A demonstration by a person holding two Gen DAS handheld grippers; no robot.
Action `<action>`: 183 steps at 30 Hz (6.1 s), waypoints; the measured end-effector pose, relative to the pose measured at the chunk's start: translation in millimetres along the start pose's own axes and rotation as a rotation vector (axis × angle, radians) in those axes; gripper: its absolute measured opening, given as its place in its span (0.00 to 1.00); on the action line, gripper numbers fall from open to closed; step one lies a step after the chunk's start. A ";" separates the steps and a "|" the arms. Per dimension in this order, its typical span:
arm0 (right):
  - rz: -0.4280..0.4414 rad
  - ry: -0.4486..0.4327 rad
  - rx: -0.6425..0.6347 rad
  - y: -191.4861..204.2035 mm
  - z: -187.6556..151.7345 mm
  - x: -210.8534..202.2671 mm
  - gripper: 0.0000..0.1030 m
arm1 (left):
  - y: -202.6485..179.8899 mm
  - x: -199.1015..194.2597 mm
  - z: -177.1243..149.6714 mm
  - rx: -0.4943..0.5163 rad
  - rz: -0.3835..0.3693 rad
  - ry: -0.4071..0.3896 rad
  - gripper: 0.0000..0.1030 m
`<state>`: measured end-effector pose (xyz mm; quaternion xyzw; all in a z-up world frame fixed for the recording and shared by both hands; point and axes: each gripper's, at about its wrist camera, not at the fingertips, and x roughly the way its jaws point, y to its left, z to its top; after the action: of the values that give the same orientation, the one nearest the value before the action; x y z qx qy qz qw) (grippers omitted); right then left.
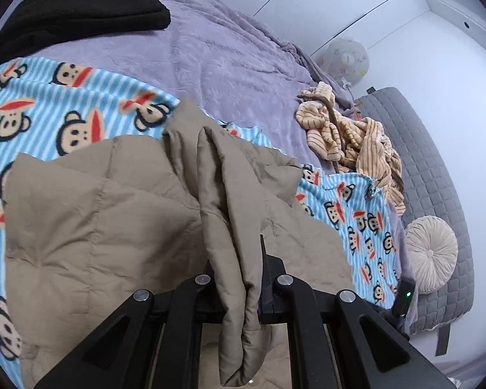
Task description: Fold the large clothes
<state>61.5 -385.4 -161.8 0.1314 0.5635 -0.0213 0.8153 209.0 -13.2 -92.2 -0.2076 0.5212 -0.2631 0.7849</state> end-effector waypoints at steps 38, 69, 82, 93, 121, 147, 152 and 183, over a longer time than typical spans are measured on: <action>-0.146 -0.056 0.028 -38.4 -0.9 5.6 0.10 | -40.5 76.6 -22.5 0.214 0.306 0.076 0.59; 0.084 -0.033 0.135 -90.8 45.1 44.5 0.11 | 1.7 104.6 -58.4 0.294 0.427 0.084 0.59; -0.094 -0.098 0.003 -58.5 16.4 -10.3 0.24 | -3.3 52.8 -85.9 0.330 0.554 0.101 0.59; -0.099 -0.042 0.072 -63.4 -36.9 -50.7 0.39 | -13.9 13.7 -96.7 0.249 0.615 0.118 0.59; 0.135 0.159 0.174 -24.0 -130.2 -117.2 0.81 | -61.5 -110.2 -220.5 0.144 0.690 0.212 0.99; 0.201 0.308 0.463 12.4 -260.3 -107.1 0.84 | 36.3 -160.8 -299.4 0.101 0.682 0.339 0.99; 0.186 0.303 0.517 15.9 -277.2 -117.8 0.84 | 54.4 -181.2 -308.3 0.012 0.552 0.333 0.99; 0.475 0.237 1.094 -86.5 -318.4 -70.5 0.84 | 89.4 -120.0 -317.0 -0.394 0.279 0.290 0.24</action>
<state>-270.8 -401.0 -218.3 0.6549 0.5130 -0.1107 0.5438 -105.6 115.3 -178.2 -0.2426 0.6926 -0.0733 0.6753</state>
